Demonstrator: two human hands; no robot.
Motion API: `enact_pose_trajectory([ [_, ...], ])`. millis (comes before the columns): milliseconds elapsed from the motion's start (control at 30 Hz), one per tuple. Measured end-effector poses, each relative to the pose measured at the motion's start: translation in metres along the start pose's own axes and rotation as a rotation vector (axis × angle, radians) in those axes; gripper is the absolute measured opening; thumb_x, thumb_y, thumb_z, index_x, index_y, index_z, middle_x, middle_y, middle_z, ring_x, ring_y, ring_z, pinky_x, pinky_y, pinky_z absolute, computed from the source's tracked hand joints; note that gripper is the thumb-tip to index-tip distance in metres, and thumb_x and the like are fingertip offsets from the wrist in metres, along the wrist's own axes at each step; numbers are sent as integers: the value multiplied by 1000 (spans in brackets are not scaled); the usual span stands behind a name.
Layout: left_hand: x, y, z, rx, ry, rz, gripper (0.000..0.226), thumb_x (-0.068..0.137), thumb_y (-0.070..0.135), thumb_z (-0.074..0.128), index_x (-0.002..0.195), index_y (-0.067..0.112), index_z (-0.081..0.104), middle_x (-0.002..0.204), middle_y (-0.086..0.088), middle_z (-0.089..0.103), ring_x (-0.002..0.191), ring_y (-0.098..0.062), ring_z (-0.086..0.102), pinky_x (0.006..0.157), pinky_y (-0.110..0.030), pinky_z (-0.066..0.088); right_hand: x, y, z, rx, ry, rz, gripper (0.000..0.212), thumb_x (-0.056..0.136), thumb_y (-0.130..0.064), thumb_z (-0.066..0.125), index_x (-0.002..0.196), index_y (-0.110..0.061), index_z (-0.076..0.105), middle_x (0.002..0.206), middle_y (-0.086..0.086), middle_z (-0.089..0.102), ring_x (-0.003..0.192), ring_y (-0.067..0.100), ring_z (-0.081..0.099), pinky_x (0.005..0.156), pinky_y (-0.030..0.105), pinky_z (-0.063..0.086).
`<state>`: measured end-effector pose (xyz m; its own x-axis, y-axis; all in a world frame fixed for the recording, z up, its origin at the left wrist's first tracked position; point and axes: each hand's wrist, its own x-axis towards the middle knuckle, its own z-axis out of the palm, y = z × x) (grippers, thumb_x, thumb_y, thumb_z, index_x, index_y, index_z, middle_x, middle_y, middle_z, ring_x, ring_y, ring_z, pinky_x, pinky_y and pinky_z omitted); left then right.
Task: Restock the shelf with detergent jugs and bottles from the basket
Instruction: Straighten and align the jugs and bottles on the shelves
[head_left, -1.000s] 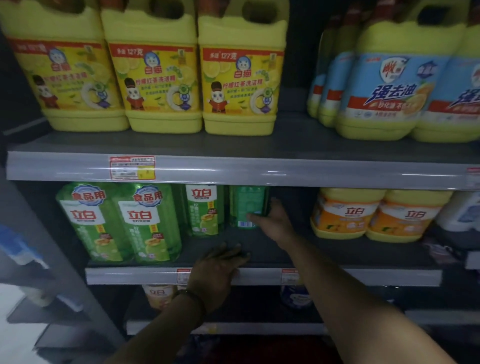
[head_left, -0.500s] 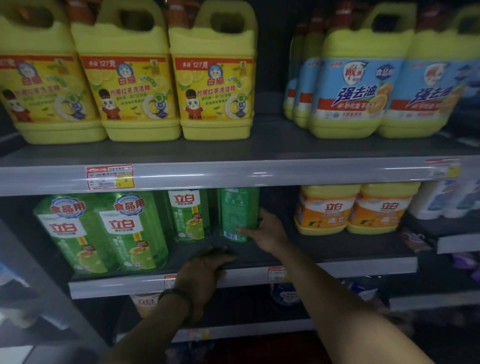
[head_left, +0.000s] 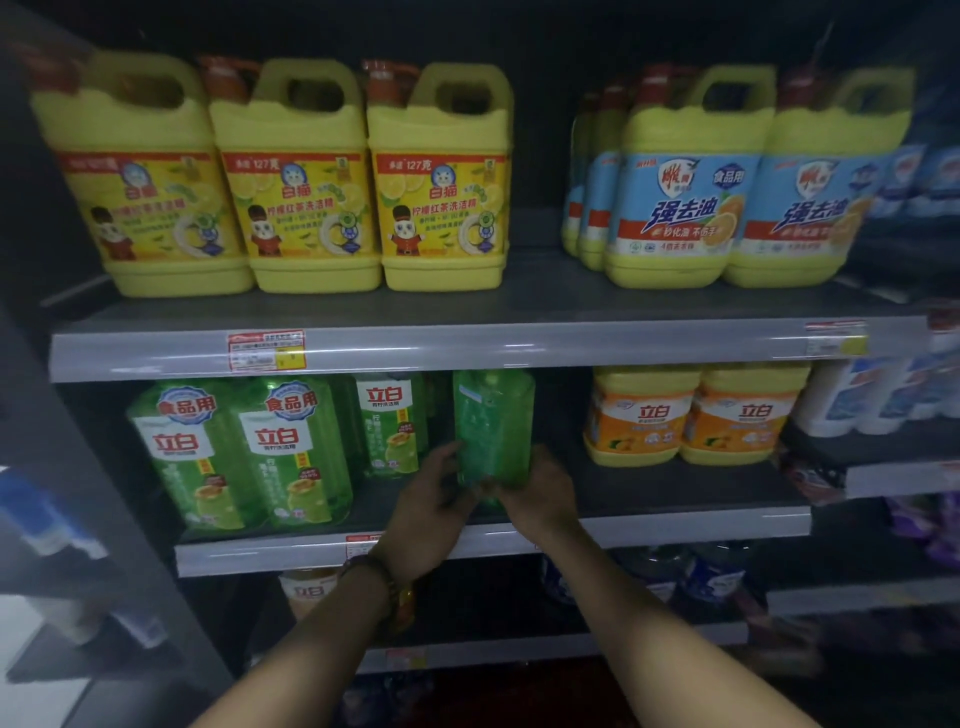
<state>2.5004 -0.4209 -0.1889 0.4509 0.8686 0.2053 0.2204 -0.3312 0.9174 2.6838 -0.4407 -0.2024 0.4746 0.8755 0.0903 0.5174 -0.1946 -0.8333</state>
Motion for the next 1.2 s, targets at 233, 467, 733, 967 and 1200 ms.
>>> enact_pose_trajectory([
  [233,3,20,-18,-49,5,-98,63,87,29,82,141,27,49,128,5,74,119,-14,71,103,-45,57,-29,-5,-4,65,-164,-128,31,85,-32,87,112,-22,75,106,-8,78,102,10,72,87,32,58],
  [467,12,27,-27,25,-20,-95,47,92,24,81,115,45,45,111,27,64,94,16,66,97,-22,57,-40,-5,-12,-25,-311,-262,18,102,-21,68,119,-20,76,111,-6,73,104,5,65,95,26,52],
  [733,21,31,-17,58,95,-89,69,85,49,82,139,33,42,133,10,67,118,-14,68,102,-45,59,15,-29,-51,311,-338,23,67,101,-9,71,161,-20,42,151,8,56,129,21,57,100,31,53],
  [967,19,25,-26,51,8,-98,81,83,68,67,152,43,34,143,16,61,129,-10,62,110,-39,53,33,-55,-46,508,-534,86,63,98,-7,65,154,-31,52,151,-7,61,143,23,51,121,52,35],
  [1200,-1,21,-42,38,58,-146,17,104,33,62,118,34,54,111,8,69,97,-9,70,78,-17,55,16,-45,-24,341,-434,-101,60,83,-25,87,138,-32,64,129,-7,76,123,15,70,109,49,56],
])
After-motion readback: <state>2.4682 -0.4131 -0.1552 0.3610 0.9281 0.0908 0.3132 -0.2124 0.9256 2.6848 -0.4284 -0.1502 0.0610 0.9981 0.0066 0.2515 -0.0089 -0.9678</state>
